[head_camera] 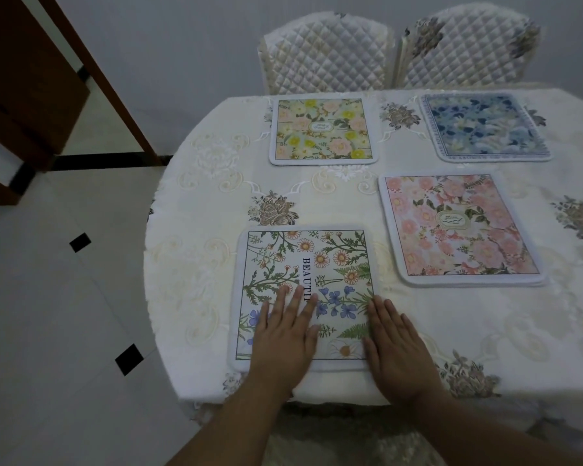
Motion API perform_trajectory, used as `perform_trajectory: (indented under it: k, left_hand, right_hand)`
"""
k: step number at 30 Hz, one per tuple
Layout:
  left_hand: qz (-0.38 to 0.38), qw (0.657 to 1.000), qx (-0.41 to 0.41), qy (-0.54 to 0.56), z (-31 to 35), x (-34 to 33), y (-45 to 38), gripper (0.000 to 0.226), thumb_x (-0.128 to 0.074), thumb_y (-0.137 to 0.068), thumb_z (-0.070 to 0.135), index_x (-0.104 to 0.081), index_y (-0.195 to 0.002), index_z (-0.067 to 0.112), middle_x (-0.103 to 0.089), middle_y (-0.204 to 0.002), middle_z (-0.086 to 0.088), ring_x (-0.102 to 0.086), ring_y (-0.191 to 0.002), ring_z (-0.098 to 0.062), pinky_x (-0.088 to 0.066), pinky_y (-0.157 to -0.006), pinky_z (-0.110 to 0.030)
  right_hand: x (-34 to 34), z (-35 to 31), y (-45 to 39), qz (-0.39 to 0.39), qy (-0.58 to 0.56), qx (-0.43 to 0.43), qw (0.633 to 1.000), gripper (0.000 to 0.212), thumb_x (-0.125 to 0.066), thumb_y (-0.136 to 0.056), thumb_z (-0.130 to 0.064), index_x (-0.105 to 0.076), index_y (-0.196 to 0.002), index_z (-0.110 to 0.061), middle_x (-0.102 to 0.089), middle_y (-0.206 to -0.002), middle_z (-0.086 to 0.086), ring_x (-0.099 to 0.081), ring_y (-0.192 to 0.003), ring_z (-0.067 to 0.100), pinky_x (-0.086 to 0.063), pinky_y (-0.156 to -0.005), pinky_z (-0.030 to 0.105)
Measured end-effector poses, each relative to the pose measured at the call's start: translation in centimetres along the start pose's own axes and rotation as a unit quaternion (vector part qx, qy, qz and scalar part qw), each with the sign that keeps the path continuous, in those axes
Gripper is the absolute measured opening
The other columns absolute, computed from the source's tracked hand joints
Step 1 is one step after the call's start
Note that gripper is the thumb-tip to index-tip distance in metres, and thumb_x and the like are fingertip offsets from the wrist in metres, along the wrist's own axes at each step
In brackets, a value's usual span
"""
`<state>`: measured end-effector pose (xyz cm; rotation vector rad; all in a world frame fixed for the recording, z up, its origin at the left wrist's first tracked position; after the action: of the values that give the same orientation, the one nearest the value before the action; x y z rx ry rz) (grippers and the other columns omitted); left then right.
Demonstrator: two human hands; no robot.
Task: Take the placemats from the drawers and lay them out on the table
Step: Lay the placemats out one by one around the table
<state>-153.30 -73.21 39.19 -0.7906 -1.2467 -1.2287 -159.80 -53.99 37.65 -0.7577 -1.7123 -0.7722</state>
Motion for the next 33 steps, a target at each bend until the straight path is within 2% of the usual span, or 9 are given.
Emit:
perform_trajectory:
  k: [6,10,13,16,19,22,27,31,33]
  left_hand:
    - [0.039,0.994,0.103,0.014,-7.9,1.5,1.2,0.064,-0.008,-0.105,0.056,0.012,-0.16,0.032,0.013,-0.169,0.007,0.022,-0.153,-0.014,-0.001,-0.127,-0.047]
    - [0.029,0.987,0.155,0.03,-12.3,1.7,1.4,0.072,-0.002,-0.101,0.06,0.013,-0.16,0.023,0.013,-0.169,0.003,0.023,-0.153,-0.015,0.002,-0.127,-0.046]
    - [0.038,0.984,0.169,0.037,-12.5,2.7,-0.6,0.073,0.0,-0.101,0.059,0.011,-0.161,0.019,0.013,-0.169,-0.001,0.022,-0.153,-0.017,0.003,-0.126,-0.048]
    - [0.057,0.99,0.119,0.04,-9.8,4.3,-5.6,0.066,-0.005,-0.105,0.053,0.009,-0.161,0.021,0.011,-0.169,0.002,0.019,-0.154,-0.016,0.006,-0.126,-0.045]
    - [0.031,0.996,0.053,0.061,-5.3,4.8,-11.4,0.063,-0.011,-0.107,0.048,0.006,-0.162,0.021,0.008,-0.17,0.0,0.011,-0.155,-0.017,0.001,-0.127,-0.043]
    - [-0.016,0.996,0.042,0.072,-2.8,3.8,-14.7,0.063,-0.013,-0.107,0.048,0.002,-0.162,0.022,0.009,-0.17,-0.001,0.01,-0.156,-0.018,-0.003,-0.127,-0.045]
    - [-0.011,0.995,0.093,0.022,-7.5,2.6,-14.5,0.076,-0.002,-0.099,0.066,0.014,-0.16,0.024,0.019,-0.166,-0.001,0.019,-0.154,-0.023,0.01,-0.123,-0.048]
    - [0.009,0.974,0.219,0.063,-12.7,3.6,-12.1,0.082,-0.011,-0.101,0.062,0.01,-0.16,0.009,0.01,-0.168,-0.016,0.011,-0.155,-0.03,0.0,-0.126,-0.053]
    - [0.04,0.976,0.204,0.064,-10.8,3.7,-9.8,0.076,-0.013,-0.104,0.056,0.01,-0.16,0.011,0.011,-0.168,-0.016,0.014,-0.155,-0.031,-0.002,-0.126,-0.053]
  right_hand:
    - [0.1,0.0,0.1,0.01,-0.003,0.005,1.0,0.065,-0.024,-0.105,-0.045,-0.006,-0.161,-0.019,-0.002,-0.168,-0.002,0.001,-0.155,0.014,-0.01,-0.123,0.038]
    - [0.0,0.0,0.0,0.009,0.0,0.003,1.0,0.065,-0.022,-0.105,-0.046,-0.003,-0.161,-0.02,0.001,-0.169,-0.003,0.003,-0.155,0.013,-0.01,-0.123,0.039]
    - [0.1,0.0,0.0,0.01,0.001,0.0,1.0,0.065,-0.022,-0.104,-0.046,-0.008,-0.161,-0.018,-0.004,-0.168,-0.002,-0.001,-0.155,0.015,-0.014,-0.123,0.041]
    - [0.2,0.1,0.0,0.013,-0.001,-0.001,1.0,0.064,-0.023,-0.104,-0.046,-0.011,-0.16,-0.017,-0.006,-0.168,-0.002,-0.003,-0.155,0.015,-0.014,-0.122,0.04]
    - [0.1,0.1,0.1,0.005,0.0,-0.001,1.0,0.065,-0.024,-0.105,-0.047,-0.004,-0.161,-0.02,0.0,-0.169,-0.004,0.002,-0.155,0.013,-0.01,-0.122,0.039]
    - [0.1,0.1,0.1,0.003,-0.008,-0.002,1.0,0.065,-0.024,-0.105,-0.047,-0.003,-0.161,-0.021,0.001,-0.169,-0.004,0.002,-0.155,0.013,-0.009,-0.121,0.038]
    - [0.3,-0.2,0.2,0.008,-0.01,0.007,1.0,0.064,-0.026,-0.105,-0.045,-0.005,-0.161,-0.019,-0.001,-0.169,-0.003,-0.001,-0.155,0.015,-0.01,-0.121,0.039]
    - [0.3,-0.3,0.1,0.008,-0.01,0.005,1.0,0.064,-0.025,-0.105,-0.046,-0.006,-0.161,-0.019,-0.002,-0.169,-0.003,0.0,-0.155,0.015,-0.011,-0.122,0.038]
    - [0.2,-0.3,0.0,0.006,-0.011,0.006,1.0,0.064,-0.024,-0.105,-0.047,-0.006,-0.161,-0.019,-0.002,-0.169,-0.003,0.0,-0.155,0.015,-0.011,-0.121,0.039]
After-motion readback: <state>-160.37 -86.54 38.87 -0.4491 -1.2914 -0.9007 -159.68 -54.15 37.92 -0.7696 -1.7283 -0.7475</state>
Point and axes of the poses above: each hand's wrist, its own y-axis away from the middle knuckle, its own x-axis out of the back of the hand, z = x × y, the point moved 10 cm from there along -y, towards the middle knuckle
